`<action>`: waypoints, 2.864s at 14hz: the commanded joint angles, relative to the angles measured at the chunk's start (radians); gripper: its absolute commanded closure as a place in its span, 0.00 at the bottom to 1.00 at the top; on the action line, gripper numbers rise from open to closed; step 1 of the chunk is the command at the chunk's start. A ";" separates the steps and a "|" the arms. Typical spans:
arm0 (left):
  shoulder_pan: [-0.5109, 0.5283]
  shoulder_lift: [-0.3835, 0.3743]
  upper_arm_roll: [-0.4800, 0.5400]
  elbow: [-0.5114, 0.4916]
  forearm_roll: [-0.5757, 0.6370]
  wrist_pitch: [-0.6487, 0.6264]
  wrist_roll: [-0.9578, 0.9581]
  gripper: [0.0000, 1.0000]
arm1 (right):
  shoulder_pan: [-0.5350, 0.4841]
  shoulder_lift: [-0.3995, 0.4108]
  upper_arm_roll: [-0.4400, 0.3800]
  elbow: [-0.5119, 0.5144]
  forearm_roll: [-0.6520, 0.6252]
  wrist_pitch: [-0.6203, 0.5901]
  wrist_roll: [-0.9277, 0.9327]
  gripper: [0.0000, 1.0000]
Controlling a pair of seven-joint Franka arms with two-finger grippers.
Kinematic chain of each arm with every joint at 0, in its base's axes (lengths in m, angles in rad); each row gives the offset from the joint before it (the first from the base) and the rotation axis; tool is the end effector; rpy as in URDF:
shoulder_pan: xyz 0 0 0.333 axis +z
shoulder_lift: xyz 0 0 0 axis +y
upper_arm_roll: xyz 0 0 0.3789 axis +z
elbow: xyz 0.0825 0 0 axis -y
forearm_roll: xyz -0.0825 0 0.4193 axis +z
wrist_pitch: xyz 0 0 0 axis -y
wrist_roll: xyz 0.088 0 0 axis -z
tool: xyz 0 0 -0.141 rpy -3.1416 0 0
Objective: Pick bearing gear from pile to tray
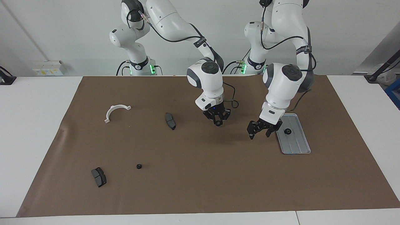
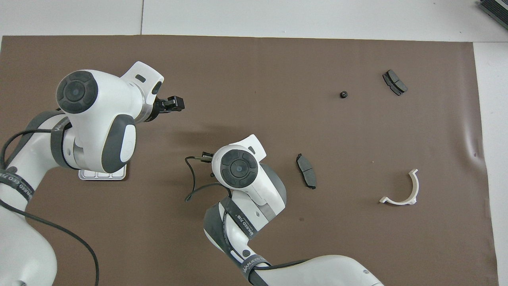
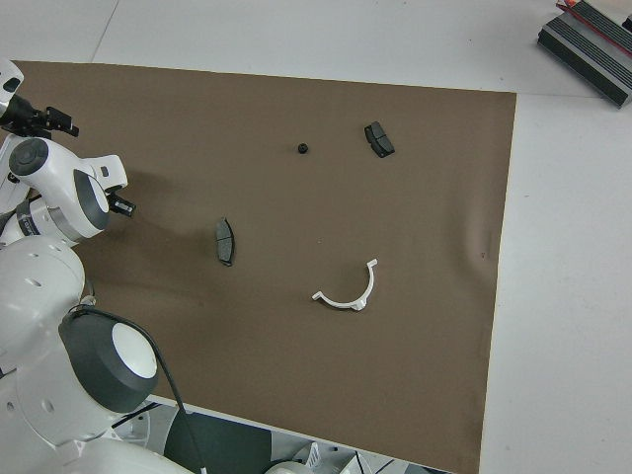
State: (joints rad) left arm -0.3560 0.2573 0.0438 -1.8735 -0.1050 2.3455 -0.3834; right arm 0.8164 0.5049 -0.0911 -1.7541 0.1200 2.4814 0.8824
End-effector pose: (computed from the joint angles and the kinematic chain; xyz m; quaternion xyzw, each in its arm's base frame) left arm 0.6561 -0.2180 0.4069 0.9914 0.0665 0.0887 0.0702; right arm 0.5541 0.5036 0.3053 -0.9870 0.1127 -0.0632 0.0953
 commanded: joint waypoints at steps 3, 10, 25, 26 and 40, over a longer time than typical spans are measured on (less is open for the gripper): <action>-0.064 0.030 0.018 0.068 -0.010 -0.043 -0.087 0.15 | 0.006 0.001 -0.010 -0.031 -0.025 0.040 0.023 0.00; -0.185 0.132 0.022 0.142 0.027 -0.081 -0.198 0.23 | -0.184 -0.225 -0.018 -0.116 -0.126 -0.137 -0.163 0.00; -0.301 0.088 0.014 -0.075 0.096 -0.077 -0.186 0.39 | -0.603 0.118 0.008 0.300 -0.068 -0.282 -0.950 0.00; -0.301 0.086 0.013 -0.075 0.096 -0.089 -0.184 0.42 | -0.618 0.135 0.025 0.307 -0.062 -0.276 -0.954 0.00; -0.324 0.074 0.010 -0.099 0.087 -0.103 -0.198 0.62 | -0.663 0.164 0.047 0.272 -0.054 -0.242 -1.008 0.28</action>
State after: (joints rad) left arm -0.6578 0.3652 0.0407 -1.9269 -0.0256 2.2272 -0.5658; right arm 0.1721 0.6588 -0.0618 -1.4870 0.0460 2.2346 -0.0904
